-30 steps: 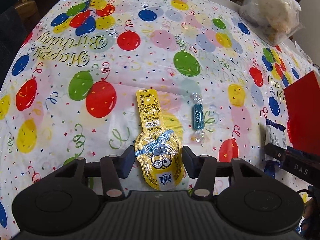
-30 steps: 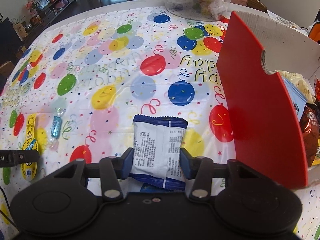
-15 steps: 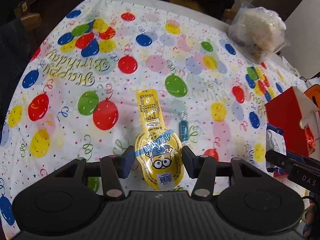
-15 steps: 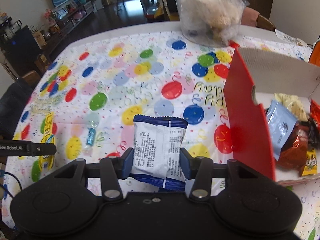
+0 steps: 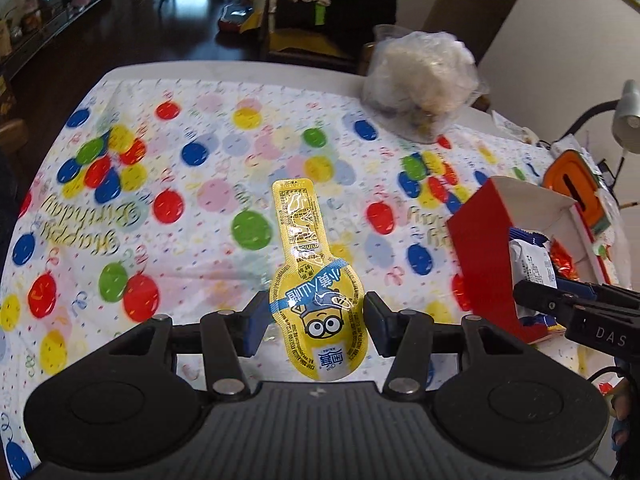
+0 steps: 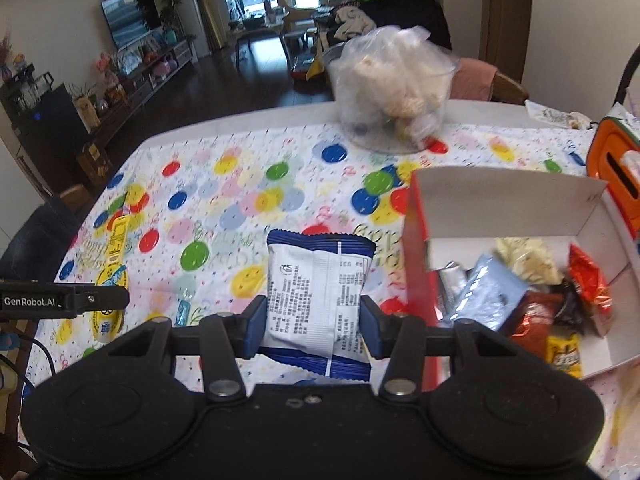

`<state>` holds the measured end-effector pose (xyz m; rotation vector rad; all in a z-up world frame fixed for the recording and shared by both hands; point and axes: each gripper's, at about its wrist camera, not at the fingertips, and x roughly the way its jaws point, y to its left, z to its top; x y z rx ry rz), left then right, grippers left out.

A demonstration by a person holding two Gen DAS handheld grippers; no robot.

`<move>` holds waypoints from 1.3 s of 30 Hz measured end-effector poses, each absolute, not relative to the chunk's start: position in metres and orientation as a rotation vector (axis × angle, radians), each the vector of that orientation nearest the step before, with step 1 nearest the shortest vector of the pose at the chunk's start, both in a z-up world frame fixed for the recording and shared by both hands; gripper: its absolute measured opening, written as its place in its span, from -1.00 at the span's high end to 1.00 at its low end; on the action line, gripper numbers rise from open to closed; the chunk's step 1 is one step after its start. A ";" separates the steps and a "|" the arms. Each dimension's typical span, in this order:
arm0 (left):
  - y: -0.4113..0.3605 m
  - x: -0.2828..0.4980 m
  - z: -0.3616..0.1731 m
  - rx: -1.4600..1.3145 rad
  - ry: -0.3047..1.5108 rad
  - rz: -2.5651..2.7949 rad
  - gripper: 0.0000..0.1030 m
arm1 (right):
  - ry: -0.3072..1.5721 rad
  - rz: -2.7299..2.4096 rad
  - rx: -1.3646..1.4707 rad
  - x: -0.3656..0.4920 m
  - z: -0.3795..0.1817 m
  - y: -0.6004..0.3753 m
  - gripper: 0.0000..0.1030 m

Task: Organize snacks
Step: 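Carry both snacks into the red box and open both tools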

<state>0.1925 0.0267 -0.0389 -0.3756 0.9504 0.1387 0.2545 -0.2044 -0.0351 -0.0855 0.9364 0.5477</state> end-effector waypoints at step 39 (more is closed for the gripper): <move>-0.221 0.355 -0.037 0.004 1.047 -0.205 0.02 | 0.947 0.263 0.002 0.335 -0.075 -0.413 0.13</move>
